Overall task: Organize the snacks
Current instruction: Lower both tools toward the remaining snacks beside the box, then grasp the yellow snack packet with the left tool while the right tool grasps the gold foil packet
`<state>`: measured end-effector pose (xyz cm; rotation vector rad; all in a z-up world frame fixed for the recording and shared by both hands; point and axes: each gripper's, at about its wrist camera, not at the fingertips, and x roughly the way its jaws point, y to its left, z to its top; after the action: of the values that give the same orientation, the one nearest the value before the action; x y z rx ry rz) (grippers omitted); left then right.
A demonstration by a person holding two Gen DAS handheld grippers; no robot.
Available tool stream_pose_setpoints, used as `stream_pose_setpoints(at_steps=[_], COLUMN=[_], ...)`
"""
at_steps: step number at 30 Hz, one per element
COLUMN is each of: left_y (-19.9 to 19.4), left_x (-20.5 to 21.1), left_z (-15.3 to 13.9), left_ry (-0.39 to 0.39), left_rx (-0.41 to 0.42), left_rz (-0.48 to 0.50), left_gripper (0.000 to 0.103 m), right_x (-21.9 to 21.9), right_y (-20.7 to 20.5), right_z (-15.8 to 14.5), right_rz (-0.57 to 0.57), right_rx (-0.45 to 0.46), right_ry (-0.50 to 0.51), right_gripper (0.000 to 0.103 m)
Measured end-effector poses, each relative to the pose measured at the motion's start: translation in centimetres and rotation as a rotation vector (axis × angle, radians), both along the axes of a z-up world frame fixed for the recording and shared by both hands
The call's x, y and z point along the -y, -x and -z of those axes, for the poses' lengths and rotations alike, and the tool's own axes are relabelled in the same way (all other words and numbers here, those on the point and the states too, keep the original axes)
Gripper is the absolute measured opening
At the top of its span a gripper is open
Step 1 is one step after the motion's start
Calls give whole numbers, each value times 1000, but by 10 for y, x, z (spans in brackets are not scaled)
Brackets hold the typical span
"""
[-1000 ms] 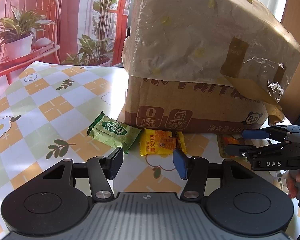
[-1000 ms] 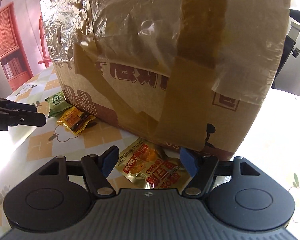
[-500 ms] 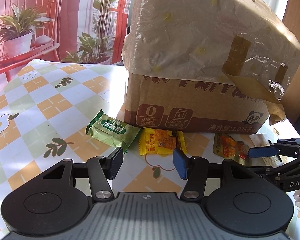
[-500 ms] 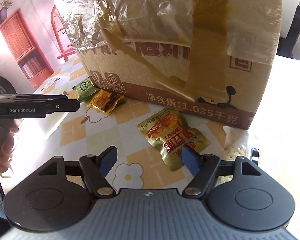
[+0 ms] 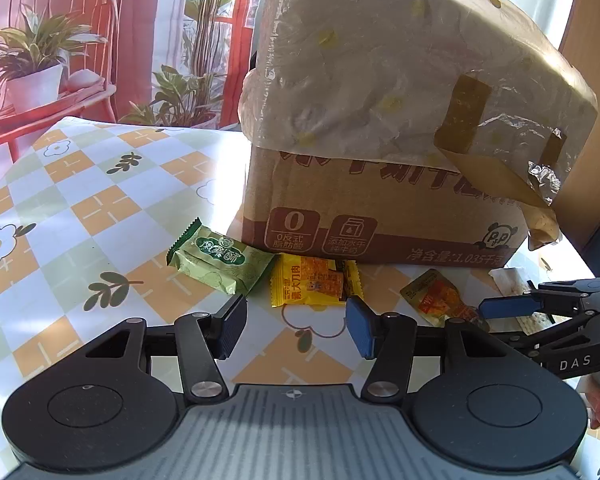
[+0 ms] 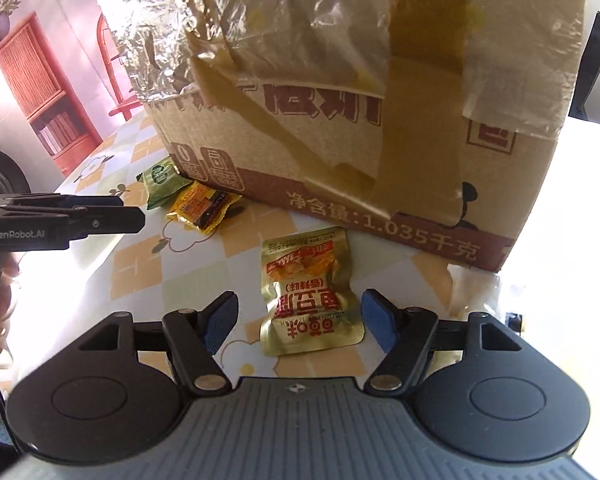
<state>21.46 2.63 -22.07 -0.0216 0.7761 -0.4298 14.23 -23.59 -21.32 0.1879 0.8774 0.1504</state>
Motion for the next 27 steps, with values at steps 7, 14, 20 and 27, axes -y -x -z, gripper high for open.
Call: stream_pose_setpoints(at_steps=[7, 14, 20, 27], left_y=[1, 0, -2, -18], left_x=[0, 1, 6, 22], left_z=[-1, 1, 4, 10], left_ry=[2, -6, -12, 1], left_rx=[0, -4, -16, -22], left_rz=[0, 2, 14, -17], left_gripper=[57, 57, 57, 57], right_x=[-11, -37, -31, -20], right_y=[-6, -11, 5, 19], right_z=[4, 16, 19, 21], right_rz=[52, 49, 64, 122], right_rx=[40, 91, 145, 195], right_ry=[67, 223, 201, 137], right_gripper=[70, 68, 47, 42])
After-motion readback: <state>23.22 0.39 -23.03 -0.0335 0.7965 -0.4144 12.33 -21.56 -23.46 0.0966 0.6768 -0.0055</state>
